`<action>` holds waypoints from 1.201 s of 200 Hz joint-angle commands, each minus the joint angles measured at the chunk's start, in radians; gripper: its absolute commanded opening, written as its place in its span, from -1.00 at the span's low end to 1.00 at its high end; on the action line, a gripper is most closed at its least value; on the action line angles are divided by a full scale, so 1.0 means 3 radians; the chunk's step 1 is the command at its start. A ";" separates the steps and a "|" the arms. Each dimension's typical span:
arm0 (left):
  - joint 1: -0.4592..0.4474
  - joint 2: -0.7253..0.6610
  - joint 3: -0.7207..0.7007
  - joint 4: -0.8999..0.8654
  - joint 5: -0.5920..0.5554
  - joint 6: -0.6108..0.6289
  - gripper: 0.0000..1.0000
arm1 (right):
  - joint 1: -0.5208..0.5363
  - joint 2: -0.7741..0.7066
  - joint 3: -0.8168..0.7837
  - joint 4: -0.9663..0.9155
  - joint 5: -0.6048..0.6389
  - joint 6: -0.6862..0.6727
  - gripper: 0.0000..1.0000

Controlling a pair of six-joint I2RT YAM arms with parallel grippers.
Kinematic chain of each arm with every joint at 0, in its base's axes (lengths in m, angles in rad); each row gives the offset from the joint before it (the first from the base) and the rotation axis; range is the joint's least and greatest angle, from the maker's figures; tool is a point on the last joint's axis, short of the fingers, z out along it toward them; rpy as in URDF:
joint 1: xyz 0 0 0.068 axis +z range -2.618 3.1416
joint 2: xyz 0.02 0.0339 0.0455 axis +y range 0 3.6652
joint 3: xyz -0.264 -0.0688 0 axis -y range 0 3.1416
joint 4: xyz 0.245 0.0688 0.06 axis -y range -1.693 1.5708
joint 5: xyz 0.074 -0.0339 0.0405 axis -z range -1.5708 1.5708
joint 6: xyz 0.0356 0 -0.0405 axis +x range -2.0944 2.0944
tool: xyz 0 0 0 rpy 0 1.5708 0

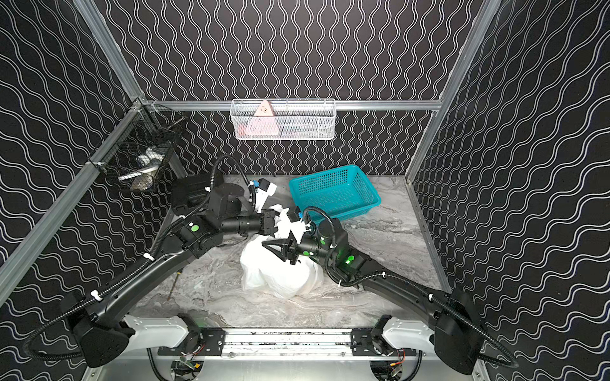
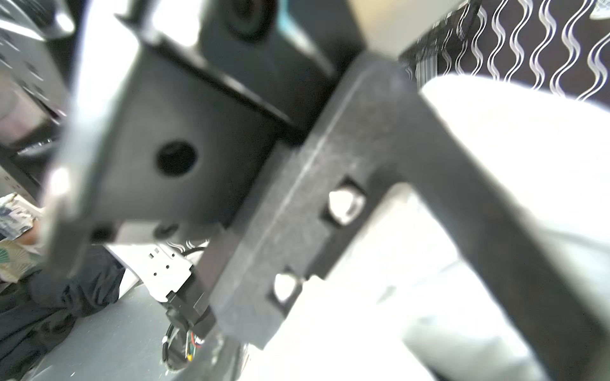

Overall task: Place the pineapple into a plastic bag & tie a knot
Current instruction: Cross the plastic bag at the center of the board.

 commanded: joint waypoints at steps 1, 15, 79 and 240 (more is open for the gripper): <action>0.0004 -0.0080 -0.0183 0.0578 0.0520 -0.0486 -1.00 | 0.0000 0.0005 -0.0118 0.0810 0.0119 0.0224 0.08; 0.0004 -0.0109 -0.0217 0.0599 0.0467 -0.0421 -1.00 | 0.0000 0.0059 -0.0137 0.1124 -0.0032 0.0413 0.19; 0.0014 0.0101 -0.0135 0.0399 0.0168 -0.0505 -1.00 | 0.0009 0.0267 -0.0042 0.1118 -0.0080 0.0704 -0.50; 0.0151 -0.0650 0.0596 -0.1548 -0.0327 0.2117 0.42 | 0.0005 0.0110 0.0150 -0.0168 0.0226 0.0554 -1.00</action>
